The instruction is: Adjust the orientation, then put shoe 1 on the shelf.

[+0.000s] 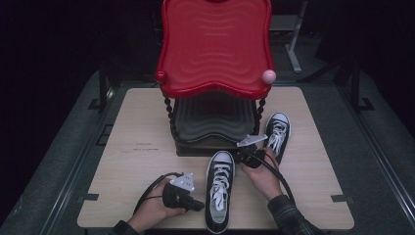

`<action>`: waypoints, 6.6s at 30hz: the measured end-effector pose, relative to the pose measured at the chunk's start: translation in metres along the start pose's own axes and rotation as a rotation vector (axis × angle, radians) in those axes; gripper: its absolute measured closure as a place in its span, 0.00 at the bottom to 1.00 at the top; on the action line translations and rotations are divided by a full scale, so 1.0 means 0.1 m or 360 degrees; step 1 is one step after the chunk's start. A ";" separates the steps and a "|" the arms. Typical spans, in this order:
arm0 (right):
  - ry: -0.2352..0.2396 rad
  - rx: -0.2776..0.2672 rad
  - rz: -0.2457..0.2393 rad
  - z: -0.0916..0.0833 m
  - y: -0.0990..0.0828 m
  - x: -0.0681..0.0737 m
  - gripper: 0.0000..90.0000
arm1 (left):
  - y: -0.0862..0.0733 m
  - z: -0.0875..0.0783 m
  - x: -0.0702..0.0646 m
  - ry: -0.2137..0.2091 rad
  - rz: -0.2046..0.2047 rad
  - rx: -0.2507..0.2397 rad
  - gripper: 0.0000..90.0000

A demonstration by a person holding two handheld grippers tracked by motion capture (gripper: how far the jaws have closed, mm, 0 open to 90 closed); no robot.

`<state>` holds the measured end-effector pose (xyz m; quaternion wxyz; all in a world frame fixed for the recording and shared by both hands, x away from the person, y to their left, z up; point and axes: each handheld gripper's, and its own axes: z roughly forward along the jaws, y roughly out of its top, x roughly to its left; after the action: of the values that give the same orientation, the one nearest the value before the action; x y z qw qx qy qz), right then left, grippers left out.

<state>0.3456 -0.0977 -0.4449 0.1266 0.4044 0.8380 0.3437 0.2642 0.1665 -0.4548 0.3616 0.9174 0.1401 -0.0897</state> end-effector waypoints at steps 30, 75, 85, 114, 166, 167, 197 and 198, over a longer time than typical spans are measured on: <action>0.0239 -0.0337 0.0032 -0.76 -0.39 0.12 0.51 | 0.25 -0.51 -0.05 0.0254 -0.0108 -0.0352 0.47; 0.0617 -0.0188 0.0000 -0.55 -0.52 0.50 0.93 | 0.38 -0.13 0.02 0.0169 -0.0074 -0.0274 0.96; 0.0603 -0.0194 -0.0034 -0.68 -0.50 0.50 0.94 | 0.42 -0.20 -0.06 0.0134 -0.0037 -0.0298 0.96; 0.0521 -0.0507 -0.0258 -1.12 0.16 0.56 0.94 | 0.79 -1.00 -0.12 0.0363 0.0095 -0.0543 0.97; 0.0143 -0.0676 -0.0222 -0.49 1.16 0.31 0.71 | 0.87 -1.29 0.54 0.0916 -0.0046 -0.0845 0.64; 0.0143 -0.0676 -0.0222 -0.49 1.16 0.31 0.71 | 0.87 -1.29 0.54 0.0916 -0.0046 -0.0845 0.62; 0.0268 -0.0433 -0.0341 -0.26 0.32 0.54 0.58 | 0.33 -0.74 0.37 0.0834 0.0046 -0.0537 0.48; 0.0261 -0.0440 -0.0342 -0.25 0.32 0.56 0.59 | 0.34 -0.71 0.37 0.0844 0.0048 -0.0541 0.48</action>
<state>0.3170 -0.0527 -0.4012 0.1480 0.2620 0.8287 0.4718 0.3146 0.1992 -0.3914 0.4619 0.8372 0.2289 0.1827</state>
